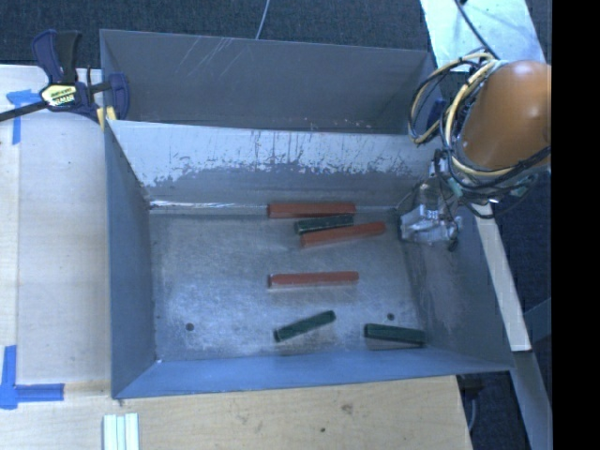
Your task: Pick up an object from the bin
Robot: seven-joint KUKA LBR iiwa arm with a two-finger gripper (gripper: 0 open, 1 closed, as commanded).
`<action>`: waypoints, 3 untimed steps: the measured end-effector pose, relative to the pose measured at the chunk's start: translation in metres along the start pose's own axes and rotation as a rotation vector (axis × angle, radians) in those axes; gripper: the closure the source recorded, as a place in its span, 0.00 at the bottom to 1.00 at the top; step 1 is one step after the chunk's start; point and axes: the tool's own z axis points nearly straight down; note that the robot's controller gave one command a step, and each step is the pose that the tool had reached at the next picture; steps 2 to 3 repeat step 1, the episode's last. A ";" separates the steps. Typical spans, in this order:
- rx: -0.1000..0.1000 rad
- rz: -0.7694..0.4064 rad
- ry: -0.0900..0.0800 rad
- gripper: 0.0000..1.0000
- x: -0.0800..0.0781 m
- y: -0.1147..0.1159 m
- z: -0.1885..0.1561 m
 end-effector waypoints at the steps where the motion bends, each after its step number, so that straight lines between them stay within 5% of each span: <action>1: -0.020 -0.014 -0.001 1.00 -0.007 0.011 -0.016; 3: -0.020 -0.014 -0.001 1.00 -0.007 0.011 -0.016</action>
Offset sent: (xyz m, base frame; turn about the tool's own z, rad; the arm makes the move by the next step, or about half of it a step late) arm -0.0440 0.0177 -0.0153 -0.0348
